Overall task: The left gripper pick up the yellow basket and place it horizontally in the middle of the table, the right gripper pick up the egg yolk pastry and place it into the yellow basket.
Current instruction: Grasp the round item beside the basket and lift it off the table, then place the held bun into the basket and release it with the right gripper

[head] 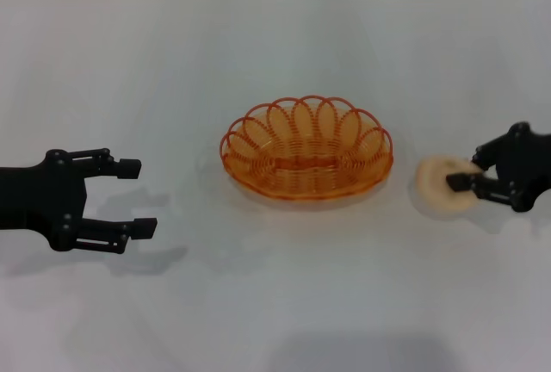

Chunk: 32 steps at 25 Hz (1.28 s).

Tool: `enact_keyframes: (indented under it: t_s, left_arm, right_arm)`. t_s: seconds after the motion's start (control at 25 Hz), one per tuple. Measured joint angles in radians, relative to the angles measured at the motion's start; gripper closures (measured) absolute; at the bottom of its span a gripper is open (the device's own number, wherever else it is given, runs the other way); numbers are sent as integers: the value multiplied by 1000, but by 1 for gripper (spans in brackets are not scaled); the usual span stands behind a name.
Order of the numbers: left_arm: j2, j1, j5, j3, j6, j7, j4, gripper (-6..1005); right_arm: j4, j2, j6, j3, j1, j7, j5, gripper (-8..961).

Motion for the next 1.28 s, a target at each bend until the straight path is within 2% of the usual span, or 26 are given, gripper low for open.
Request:
enact_keyframes:
  t_s: [0.16,0.44,0.68,0.96,1.2,1.28]
  left_arm:
    - [1,-3,1,0,3,-1,0,111]
    - [3,-9,4,0,-3,6,-10,111]
    - [-1,-12,13,0,-3,13,-12,111]
    - [-4,-12,15,1,-4,21,-12,111]
    - [-5,-12,15,0,-4,22,-9,111]
    - [-5,-12,15,0,-4,22,-8,111]
  right_arm:
    - [-59,7,-72,49,6,8,24,819]
    - [-45,14,-53,-2,42,21,166,874]
    - [14,18,124,-170,68,11,310,895]
    - [31,22,328,-376,74,-1,353,898]
    - [50,23,352,-406,73,-4,405,899]
    - [57,22,349,-406,73,-7,417,820]
